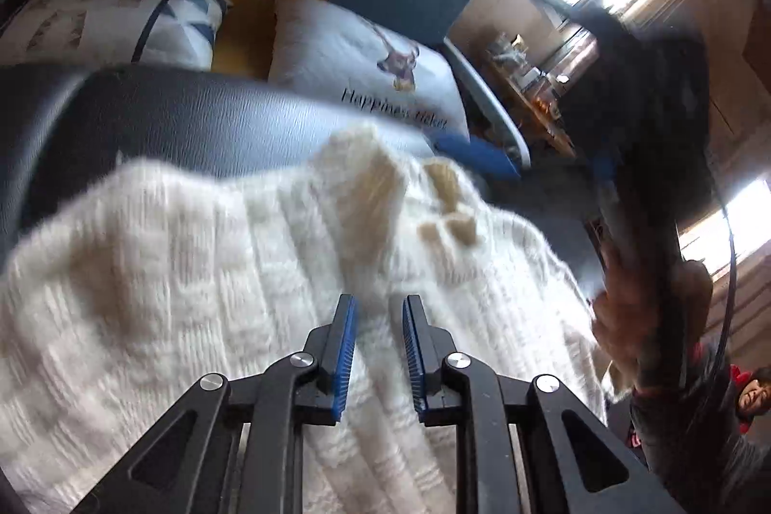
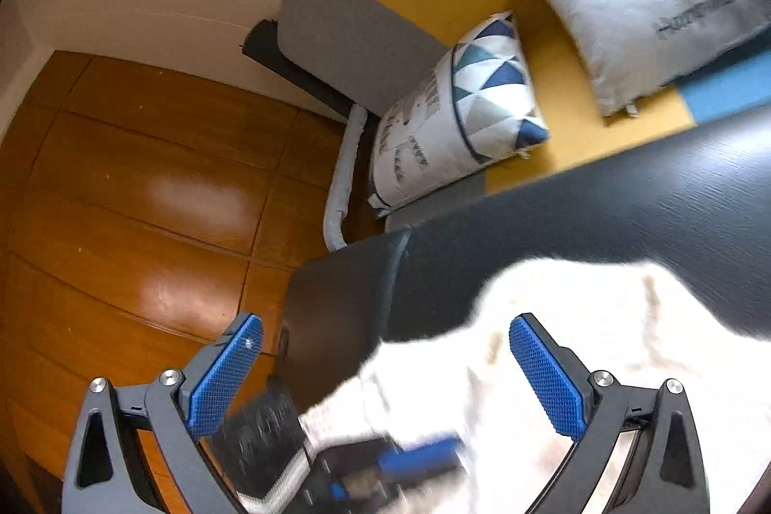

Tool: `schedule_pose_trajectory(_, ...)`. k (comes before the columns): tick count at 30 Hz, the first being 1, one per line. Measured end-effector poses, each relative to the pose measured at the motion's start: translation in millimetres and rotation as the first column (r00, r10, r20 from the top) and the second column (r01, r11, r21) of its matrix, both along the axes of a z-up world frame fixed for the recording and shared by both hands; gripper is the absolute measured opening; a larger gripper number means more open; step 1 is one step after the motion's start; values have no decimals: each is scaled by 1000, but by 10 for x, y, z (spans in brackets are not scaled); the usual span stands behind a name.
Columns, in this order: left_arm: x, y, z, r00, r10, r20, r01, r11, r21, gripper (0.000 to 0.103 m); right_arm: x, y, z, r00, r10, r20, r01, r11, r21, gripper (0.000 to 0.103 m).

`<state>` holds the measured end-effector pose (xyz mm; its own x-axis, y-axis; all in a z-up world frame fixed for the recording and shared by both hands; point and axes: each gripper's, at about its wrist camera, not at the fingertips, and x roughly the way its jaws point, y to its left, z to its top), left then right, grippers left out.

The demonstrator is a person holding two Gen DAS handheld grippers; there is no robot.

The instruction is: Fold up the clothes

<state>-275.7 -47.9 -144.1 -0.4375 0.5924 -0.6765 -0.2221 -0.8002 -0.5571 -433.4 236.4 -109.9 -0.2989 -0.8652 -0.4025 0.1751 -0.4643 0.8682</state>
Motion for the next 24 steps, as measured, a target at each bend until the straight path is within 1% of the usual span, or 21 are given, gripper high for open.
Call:
schedule_pose_trajectory(1, -37, 13, 33, 1000, 5, -10, -5, 1000, -8, 19, 81, 88, 43, 1000, -8, 2, 8, 1000, 22, 103)
schedule_pose_trajectory(3, -137, 66, 34, 1000, 5, -13, -5, 1000, -19, 19, 239, 263, -12, 999, -36, 17, 34, 996, 78, 103)
schedule_pose_trajectory(4, -210, 102, 15, 1000, 16, -13, -17, 998, -57, 19, 318, 365, 20, 998, -56, 34, 52, 993, 107, 103)
schedule_pose_trajectory(5, -249, 106, -24, 1000, 23, -10, -23, 997, -71, 19, 352, 406, 32, 997, -68, 34, 63, 991, 120, 103)
schedule_pose_trajectory(6, -288, 111, -64, 1000, 30, -7, -30, 996, -86, 15, 378, 435, 37, 997, -78, 30, 73, 989, 130, 103)
schedule_pose_trajectory(9, -339, 114, -118, 999, 36, -8, -36, 993, -116, 12, 456, 521, 51, 994, -106, 19, 102, 982, 160, 102)
schedule_pose_trajectory(12, -355, 112, -94, 999, 48, 18, -46, 992, -118, 11, 534, 607, 65, 991, -135, 7, 131, 973, 189, 103)
schedule_pose_trajectory(13, -346, 90, -62, 997, 58, 41, -54, 993, -107, 14, 560, 635, 70, 990, -144, 2, 141, 970, 199, 103)
schedule_pose_trajectory(14, -301, 42, -10, 996, 73, 56, -68, 994, -82, 20, 586, 664, 75, 988, -154, -2, 151, 966, 208, 103)
schedule_pose_trajectory(17, 49, -281, 205, 993, 113, 46, -115, 992, 54, 21, 942, 596, 256, 992, -118, -41, 124, 972, 200, 103)
schedule_pose_trajectory(18, 219, -467, 240, 988, 141, 57, -145, 986, 87, 21, 1050, 559, 228, 994, -101, -43, 108, 976, 191, 103)
schedule_pose_trajectory(20, 561, -840, 308, 977, 196, 82, -207, 967, 150, 22, 1329, 449, 155, 996, -68, -54, 77, 980, 183, 103)
schedule_pose_trajectory(21, 770, -1053, 285, 966, 237, 106, -253, 952, 171, 23, 1471, 393, 118, 997, -51, -60, 61, 982, 180, 103)
schedule_pose_trajectory(23, 1189, -1480, 240, 936, 316, 156, -344, 916, 207, 23, 1744, 246, 12, 998, -31, -51, 40, 982, 185, 103)
schedule_pose_trajectory(24, 1420, -1672, 191, 917, 359, 176, -391, 894, 217, 24, 1848, 167, -60, 999, -25, -43, 33, 982, 188, 103)
